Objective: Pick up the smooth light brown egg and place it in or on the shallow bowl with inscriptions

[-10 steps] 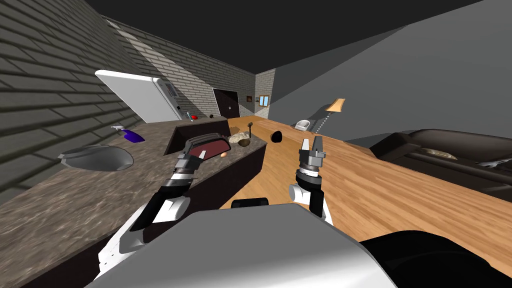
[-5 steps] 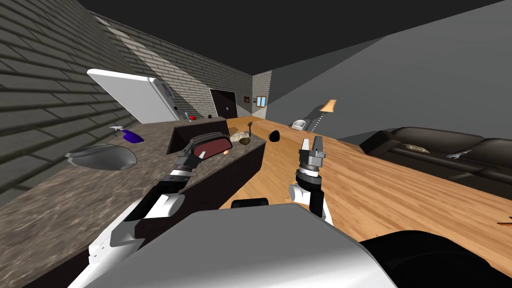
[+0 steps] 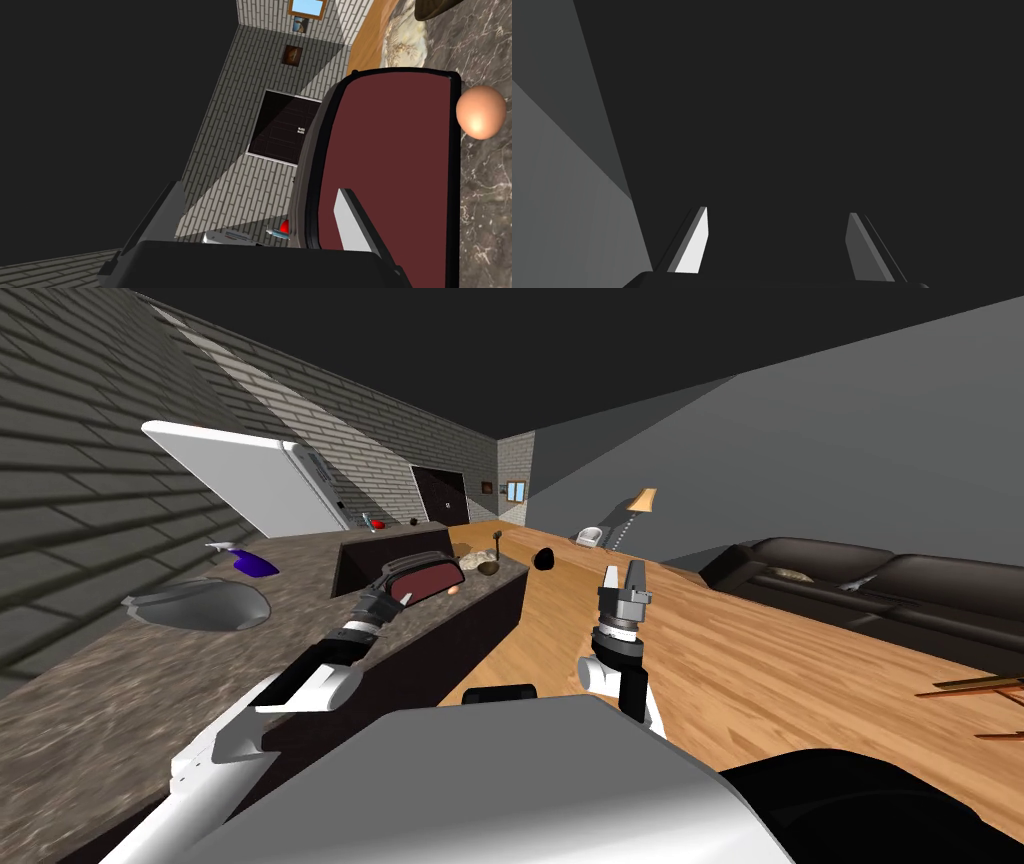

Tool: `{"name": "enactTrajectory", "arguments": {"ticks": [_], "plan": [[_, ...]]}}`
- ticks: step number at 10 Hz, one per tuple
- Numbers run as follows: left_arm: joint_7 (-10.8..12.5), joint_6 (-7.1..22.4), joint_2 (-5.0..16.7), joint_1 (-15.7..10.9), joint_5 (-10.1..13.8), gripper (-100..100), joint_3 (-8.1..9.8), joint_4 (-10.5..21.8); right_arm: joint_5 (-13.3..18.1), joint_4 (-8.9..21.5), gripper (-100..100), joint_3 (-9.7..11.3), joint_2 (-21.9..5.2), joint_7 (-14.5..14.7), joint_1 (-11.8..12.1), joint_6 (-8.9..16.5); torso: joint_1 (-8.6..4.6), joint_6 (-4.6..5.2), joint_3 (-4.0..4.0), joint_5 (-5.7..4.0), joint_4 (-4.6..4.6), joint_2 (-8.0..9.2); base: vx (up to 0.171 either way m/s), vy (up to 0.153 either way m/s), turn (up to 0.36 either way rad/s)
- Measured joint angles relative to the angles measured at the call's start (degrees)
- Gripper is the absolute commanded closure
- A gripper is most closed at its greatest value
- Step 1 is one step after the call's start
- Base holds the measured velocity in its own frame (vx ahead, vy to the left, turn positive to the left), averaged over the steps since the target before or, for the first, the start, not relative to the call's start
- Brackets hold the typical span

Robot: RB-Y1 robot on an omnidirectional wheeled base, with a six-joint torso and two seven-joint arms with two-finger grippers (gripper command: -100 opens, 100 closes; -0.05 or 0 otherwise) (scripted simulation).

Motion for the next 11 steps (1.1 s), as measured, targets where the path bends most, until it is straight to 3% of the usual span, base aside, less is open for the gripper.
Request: {"name": "enactTrajectory", "arguments": {"ticks": [3, 11], "plan": [[3.18, 4.43, 2.69, -2.35, 2.65, -100, -0.08, 2.37, 0.00, 0.00, 0, 0.00, 0.00, 0.00, 0.00, 0.00, -0.02, 0.01, -0.09, -0.01, -0.03, -0.14, -0.023, 0.032, -0.059], [10.79, 16.96, 7.21, -8.09, 8.39, -100, -1.12, 6.71, 0.00, 0.00, 0, 0.00, 0.00, 0.00, 0.01, 0.00, -0.11, 0.01, -0.21, -0.03, -0.08, -0.36, 0.010, 0.019, -0.064]]}}
